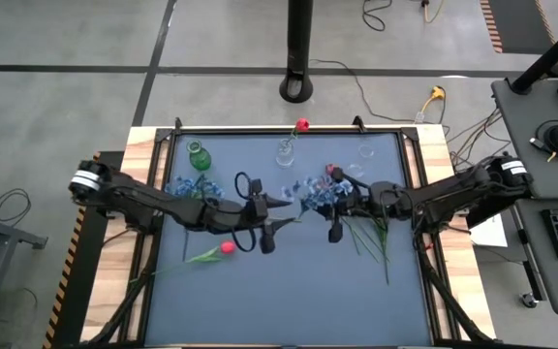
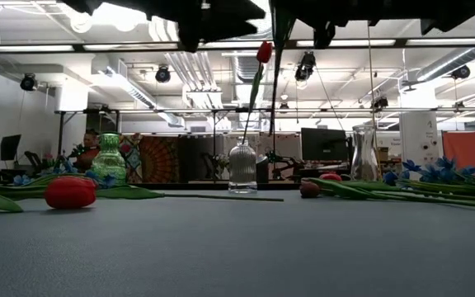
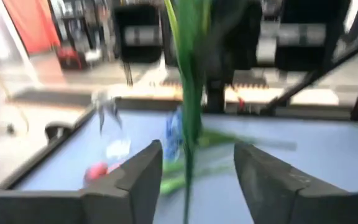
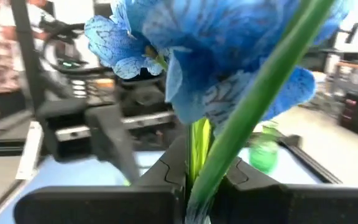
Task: Sort flowers into vase by color
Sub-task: Put the bottom left blue flowers into the right transparent vase
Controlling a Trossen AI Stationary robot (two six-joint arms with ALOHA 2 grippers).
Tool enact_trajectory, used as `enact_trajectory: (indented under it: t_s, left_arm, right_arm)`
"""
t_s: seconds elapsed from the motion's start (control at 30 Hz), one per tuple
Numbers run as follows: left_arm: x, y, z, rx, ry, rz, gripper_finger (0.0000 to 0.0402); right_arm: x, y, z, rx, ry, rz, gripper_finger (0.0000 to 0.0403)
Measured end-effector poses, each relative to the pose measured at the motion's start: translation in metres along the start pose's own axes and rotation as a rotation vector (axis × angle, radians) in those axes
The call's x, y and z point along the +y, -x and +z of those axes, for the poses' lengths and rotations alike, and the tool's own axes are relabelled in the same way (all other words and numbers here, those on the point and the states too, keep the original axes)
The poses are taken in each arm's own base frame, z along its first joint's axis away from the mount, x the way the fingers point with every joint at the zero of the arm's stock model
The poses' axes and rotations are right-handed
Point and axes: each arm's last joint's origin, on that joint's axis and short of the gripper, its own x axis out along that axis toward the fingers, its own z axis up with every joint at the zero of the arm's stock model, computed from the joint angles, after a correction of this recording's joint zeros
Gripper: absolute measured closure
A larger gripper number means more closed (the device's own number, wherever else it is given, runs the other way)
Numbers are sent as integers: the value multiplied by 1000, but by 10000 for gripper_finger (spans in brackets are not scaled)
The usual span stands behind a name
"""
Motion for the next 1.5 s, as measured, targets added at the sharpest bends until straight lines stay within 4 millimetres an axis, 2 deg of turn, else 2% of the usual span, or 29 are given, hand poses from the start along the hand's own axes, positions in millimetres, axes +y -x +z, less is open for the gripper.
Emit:
enact_trajectory:
  t_s: [0.13,0.33,0.43,0.57,0.77,0.87,0.97,1.1,1.5]
  left_arm:
    - [9,20,4,121,28,9,194]
    - [21,46,18,166,57,17,191]
    - [25,56,25,149,63,15,193]
    - [29,64,30,139,60,32,196]
    - [30,66,29,145,34,38,198]
    - [30,65,29,146,18,37,198]
    - [30,65,28,148,16,38,198]
    - [31,65,28,155,9,59,198]
    - [32,66,24,171,6,81,198]
  right_arm:
    - [-9,9,9,71,-10,-158,380]
    - [-32,25,35,201,25,-544,380]
    - [-44,36,51,179,78,-616,380]
    - [-65,58,72,94,67,-685,380]
    - [-94,88,95,-32,10,-783,381]
    - [-103,96,95,-23,4,-865,381]
    - [-109,98,87,46,-11,-952,381]
    - [-112,95,79,98,-18,-979,381]
    - [-113,94,74,143,6,-1043,381]
